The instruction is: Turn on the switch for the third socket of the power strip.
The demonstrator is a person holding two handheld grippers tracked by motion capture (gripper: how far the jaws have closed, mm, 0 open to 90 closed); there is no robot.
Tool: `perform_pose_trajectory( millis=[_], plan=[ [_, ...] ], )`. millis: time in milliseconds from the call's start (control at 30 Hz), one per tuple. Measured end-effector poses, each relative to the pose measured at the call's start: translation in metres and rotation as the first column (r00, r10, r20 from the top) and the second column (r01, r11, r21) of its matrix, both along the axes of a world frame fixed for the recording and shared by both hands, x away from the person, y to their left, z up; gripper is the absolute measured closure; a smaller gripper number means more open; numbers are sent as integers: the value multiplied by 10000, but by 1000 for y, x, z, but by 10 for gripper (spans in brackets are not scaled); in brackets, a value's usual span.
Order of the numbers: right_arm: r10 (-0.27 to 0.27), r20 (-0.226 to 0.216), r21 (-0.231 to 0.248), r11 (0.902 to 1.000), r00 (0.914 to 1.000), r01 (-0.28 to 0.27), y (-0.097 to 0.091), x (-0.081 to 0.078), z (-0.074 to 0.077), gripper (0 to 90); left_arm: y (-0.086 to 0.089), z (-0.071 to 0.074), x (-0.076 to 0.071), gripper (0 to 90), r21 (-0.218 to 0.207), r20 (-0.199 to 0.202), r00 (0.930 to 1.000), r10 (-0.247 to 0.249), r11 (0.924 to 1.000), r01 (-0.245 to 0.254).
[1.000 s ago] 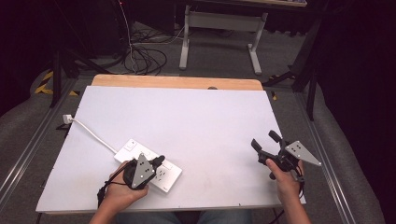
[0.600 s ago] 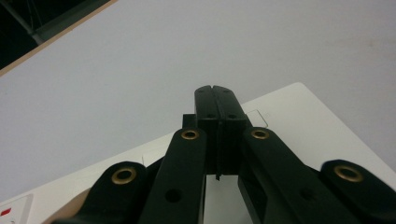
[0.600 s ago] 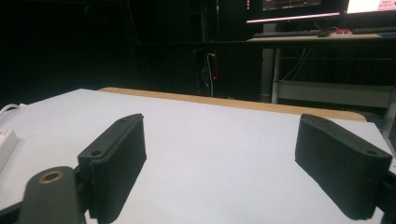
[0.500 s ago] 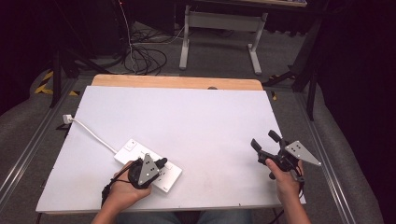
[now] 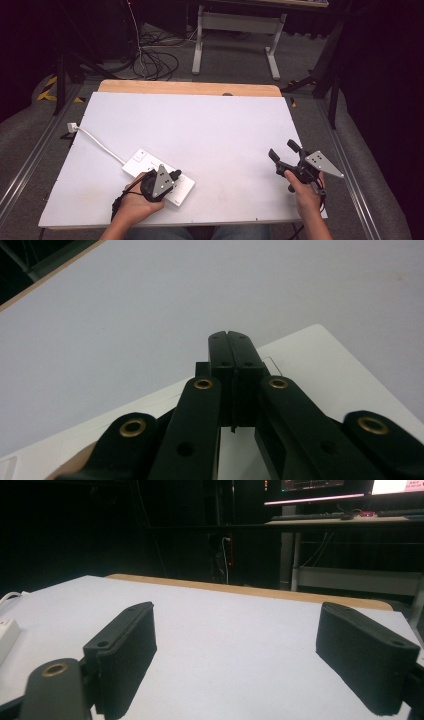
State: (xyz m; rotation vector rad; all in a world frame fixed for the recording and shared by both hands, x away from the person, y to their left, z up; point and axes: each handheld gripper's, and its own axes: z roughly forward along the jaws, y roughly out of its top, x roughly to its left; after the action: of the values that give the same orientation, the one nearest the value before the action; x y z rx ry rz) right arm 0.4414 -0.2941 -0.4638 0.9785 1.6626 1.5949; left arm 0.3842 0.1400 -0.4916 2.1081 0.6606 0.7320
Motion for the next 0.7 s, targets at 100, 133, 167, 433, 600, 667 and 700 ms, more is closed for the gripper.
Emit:
perform_pose_trajectory(
  millis=[100, 133, 167, 433, 600, 667, 700],
  plan=[
    [3, 23, 10, 10000, 10000, -3, 0, 0, 0, 165, 0, 0, 0, 899, 18, 33, 10000, -18, 10000, 18],
    [4, 32, 8, 10000, 10000, -4, 0, 0, 0, 165, 0, -1, 0, 899, 27, 45, 10000, -28, 10000, 28],
    [4, 32, 8, 10000, 10000, -4, 0, 0, 0, 165, 0, -1, 0, 899, 20, 56, 10000, -38, 10000, 38],
    [-3, 54, 41, 10000, 10000, 3, 0, -1, 1, 166, 1, -2, 0, 900, -122, 25, 9999, -130, 9998, 130],
    [-9, 51, 72, 10000, 10000, 9, 0, -1, 1, 167, 1, -2, 1, 900, -227, -87, 9999, -83, 9997, 81],
    [-5, 58, 82, 10000, 10000, 4, 0, -2, 2, 167, 2, -2, 1, 900, -200, -111, 9999, -45, 9998, 43],
    [-4, 84, 71, 10000, 10000, 4, 0, -2, 2, 167, 3, -3, 2, 900, 37, 35, 9995, 309, 9995, -310]
  ],
)
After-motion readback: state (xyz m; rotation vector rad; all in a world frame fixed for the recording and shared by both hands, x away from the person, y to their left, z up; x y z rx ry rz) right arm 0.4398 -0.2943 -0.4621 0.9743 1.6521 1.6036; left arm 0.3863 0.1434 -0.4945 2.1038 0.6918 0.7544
